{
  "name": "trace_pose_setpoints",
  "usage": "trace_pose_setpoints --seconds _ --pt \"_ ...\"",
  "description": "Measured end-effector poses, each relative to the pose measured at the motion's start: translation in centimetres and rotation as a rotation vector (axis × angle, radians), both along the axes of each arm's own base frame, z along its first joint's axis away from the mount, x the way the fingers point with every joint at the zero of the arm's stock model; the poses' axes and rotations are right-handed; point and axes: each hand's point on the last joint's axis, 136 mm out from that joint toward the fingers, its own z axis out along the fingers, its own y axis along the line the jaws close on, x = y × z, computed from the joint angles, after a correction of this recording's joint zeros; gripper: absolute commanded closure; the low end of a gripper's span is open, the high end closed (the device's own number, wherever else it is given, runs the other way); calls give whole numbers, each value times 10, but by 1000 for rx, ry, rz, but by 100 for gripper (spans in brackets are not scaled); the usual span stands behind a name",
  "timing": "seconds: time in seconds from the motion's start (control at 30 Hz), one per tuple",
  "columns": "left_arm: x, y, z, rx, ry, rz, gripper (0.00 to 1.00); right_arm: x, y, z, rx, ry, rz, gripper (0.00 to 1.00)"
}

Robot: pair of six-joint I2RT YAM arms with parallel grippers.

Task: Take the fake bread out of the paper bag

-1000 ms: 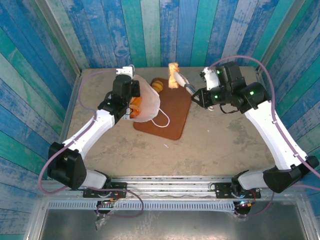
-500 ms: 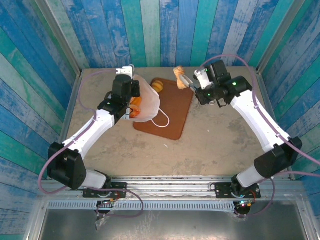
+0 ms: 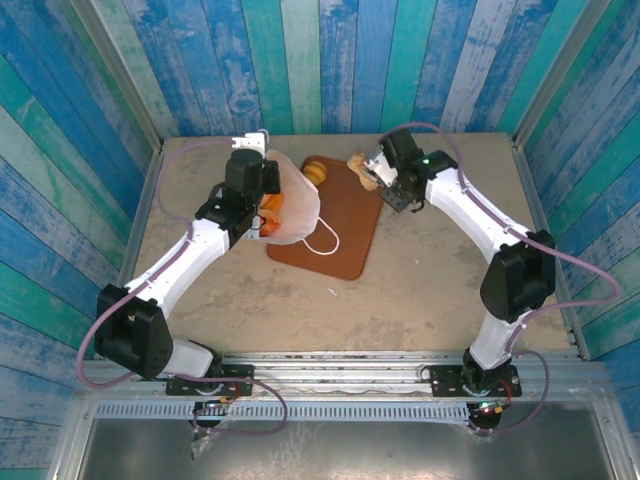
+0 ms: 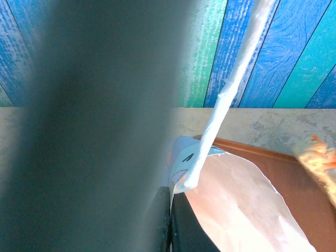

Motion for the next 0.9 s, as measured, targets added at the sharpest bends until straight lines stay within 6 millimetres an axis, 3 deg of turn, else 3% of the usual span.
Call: trace_pose_setpoints --seconds 0.43,0.9 --pt "0 0 0 0 0 0 98 21 -10 -20 -152 -68 52 76" --pt "0 0 0 -1 -1 0 98 29 -11 -16 -202 -104 89 77"
